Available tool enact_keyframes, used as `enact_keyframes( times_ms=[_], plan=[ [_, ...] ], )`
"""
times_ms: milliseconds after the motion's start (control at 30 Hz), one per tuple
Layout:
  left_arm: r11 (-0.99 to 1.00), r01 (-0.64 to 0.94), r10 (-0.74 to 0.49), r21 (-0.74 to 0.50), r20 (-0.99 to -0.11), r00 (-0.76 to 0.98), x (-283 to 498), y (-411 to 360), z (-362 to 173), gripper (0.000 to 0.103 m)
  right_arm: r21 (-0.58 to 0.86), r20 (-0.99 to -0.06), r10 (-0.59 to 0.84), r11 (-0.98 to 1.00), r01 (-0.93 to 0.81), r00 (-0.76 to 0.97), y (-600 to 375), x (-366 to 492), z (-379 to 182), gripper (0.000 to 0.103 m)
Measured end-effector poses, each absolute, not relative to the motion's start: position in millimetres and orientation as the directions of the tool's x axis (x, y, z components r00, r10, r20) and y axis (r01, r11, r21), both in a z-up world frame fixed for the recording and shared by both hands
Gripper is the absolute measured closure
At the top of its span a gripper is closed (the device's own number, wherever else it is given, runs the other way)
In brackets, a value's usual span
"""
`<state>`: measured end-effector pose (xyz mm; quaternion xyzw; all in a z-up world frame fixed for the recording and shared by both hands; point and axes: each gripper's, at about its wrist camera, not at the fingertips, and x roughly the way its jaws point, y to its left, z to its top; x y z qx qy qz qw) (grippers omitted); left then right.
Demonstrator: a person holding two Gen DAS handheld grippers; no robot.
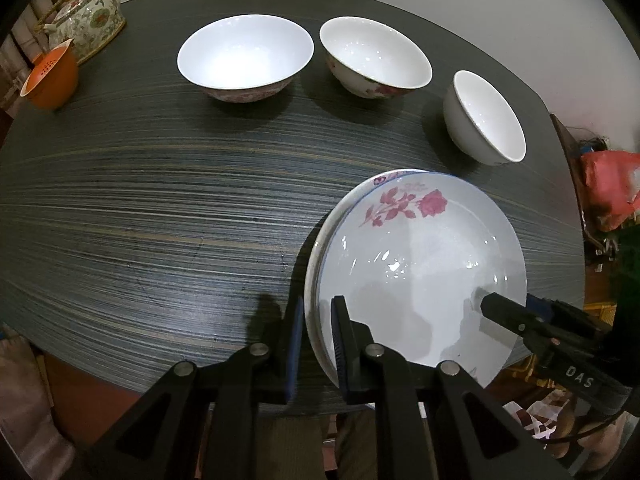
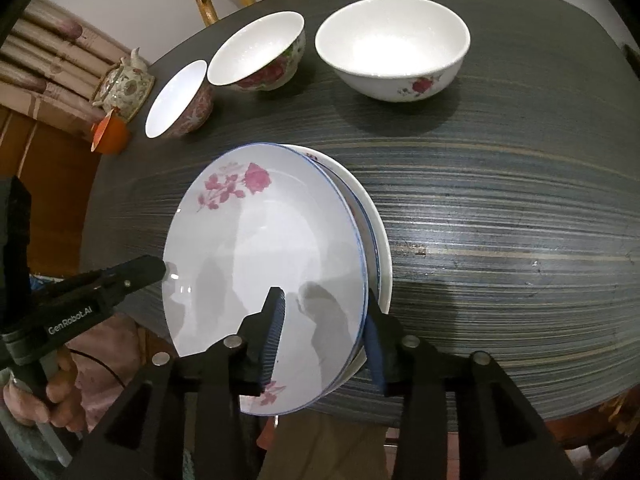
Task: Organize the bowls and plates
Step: 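Open both tools and withdraw from the plate stack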
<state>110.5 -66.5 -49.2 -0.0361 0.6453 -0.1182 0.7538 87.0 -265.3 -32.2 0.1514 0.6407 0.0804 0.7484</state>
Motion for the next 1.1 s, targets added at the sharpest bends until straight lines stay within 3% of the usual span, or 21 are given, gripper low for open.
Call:
enact_keyframes(
  times_ms=[267,333,533,833,1100],
  plan=[
    [0.968,0.132,-0.232,-0.214,-0.962,0.144,112,-63,-46,0.089,0.308,-0.942,0.295,0.949,0.063,0.159,-262,87,-29,0.062],
    [0.968,0.13,-0.234,-0.216,-0.962,0.143,113,-62,-47,0.089,0.294,-0.947,0.282,0.953,0.068,0.155,-262,85,-28,0.055],
    [0.967,0.137,-0.234,-0.214,-0.959,0.158,111,-62,-45,0.089,0.276,-0.95,0.263,0.96,0.057,0.169,-266,82,-25,0.055],
    [0.983,0.167,-0.141,-0.081,-0.913,0.383,103,-64,-21,0.088,0.24,-0.942,0.21,0.967,0.088,0.263,-280,94,-9,0.055],
    [0.991,0.119,-0.105,-0.056,-0.879,0.466,111,-50,-13,0.072,0.212,-0.939,0.151,0.962,0.174,0.31,-315,126,1,0.055]
  ],
)
